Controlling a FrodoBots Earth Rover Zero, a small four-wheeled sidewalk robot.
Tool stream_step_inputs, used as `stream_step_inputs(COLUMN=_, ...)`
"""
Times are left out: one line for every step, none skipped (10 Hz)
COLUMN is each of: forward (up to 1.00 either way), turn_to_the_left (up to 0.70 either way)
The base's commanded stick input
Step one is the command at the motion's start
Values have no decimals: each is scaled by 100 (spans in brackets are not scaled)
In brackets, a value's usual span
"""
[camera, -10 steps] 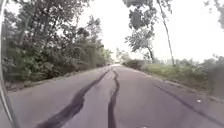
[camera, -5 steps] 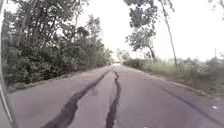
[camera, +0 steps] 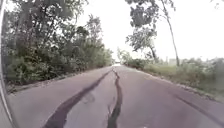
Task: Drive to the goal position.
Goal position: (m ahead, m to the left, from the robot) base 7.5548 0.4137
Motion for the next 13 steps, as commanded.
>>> stream_step_inputs(forward=70, turn_to_the_left=0)
stream_step_inputs(forward=70, turn_to_the_left=0)
stream_step_inputs(forward=70, turn_to_the_left=0)
stream_step_inputs(forward=70, turn_to_the_left=0)
stream_step_inputs(forward=70, turn_to_the_left=0)
stream_step_inputs(forward=70, turn_to_the_left=0)
stream_step_inputs(forward=70, turn_to_the_left=0)
stream_step_inputs(forward=70, turn_to_the_left=0)
stream_step_inputs(forward=70, turn_to_the_left=0)
stream_step_inputs(forward=70, turn_to_the_left=0)
stream_step_inputs(forward=70, turn_to_the_left=0)
stream_step_inputs(forward=70, turn_to_the_left=0)
stream_step_inputs(forward=70, turn_to_the_left=0)
